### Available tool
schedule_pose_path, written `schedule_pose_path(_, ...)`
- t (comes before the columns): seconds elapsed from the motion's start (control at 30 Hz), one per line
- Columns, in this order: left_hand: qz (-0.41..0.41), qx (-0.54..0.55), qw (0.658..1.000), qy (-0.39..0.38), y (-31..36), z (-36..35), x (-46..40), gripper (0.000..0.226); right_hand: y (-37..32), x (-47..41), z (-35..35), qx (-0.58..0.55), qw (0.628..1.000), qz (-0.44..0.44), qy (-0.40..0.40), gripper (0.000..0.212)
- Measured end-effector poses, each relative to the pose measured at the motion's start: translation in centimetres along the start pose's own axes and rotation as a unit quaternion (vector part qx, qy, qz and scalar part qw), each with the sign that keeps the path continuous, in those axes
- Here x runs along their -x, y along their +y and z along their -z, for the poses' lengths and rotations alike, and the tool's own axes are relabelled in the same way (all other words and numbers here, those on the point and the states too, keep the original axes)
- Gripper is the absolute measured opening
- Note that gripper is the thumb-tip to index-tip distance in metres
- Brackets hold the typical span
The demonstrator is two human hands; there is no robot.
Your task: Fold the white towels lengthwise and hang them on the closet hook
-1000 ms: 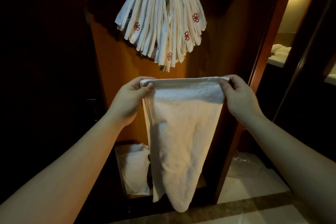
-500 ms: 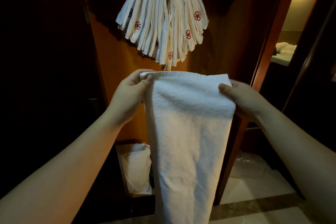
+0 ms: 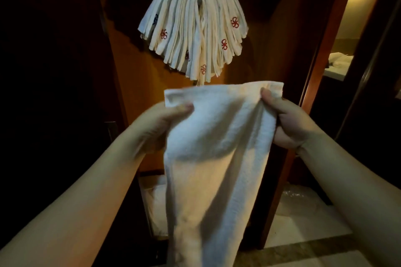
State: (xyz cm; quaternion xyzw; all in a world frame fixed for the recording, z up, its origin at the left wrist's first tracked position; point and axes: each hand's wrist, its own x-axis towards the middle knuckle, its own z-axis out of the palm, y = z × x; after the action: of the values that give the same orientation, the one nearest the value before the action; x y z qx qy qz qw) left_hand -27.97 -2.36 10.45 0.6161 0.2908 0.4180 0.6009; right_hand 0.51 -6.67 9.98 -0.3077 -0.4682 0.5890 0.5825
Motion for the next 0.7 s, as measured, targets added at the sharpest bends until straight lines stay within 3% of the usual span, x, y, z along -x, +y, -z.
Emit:
schedule_pose_path(0.3,0.035,0.062,0.994,0.087,-4.6,0.3,-0.9,0.037,3.0,-0.9,2.0,0.003,0.994,-0.086,0.073,0.056)
schedule_pose_path(0.47,0.117,0.113,0.956,0.243,-7.4,-2.1,-1.1,0.026,6.0,0.0,0.7,-0.011,0.98,-0.111,0.166,0.037)
schedule_pose_path(0.53,0.125,0.172,0.933,0.29,-8.9,-3.9,-0.2,0.026,8.3,1.2,-0.3,-0.003,0.972,-0.099,0.213,0.04)
schedule_pose_path(0.63,0.087,0.176,0.926,0.323,-11.5,-6.9,2.4,0.031,12.4,3.9,-3.5,0.111,0.942,-0.064,0.31,0.039)
schedule_pose_path(0.7,0.082,0.154,0.934,0.311,-12.6,-9.0,4.3,0.033,14.6,5.6,-5.6,0.198,0.925,-0.031,0.324,0.032)
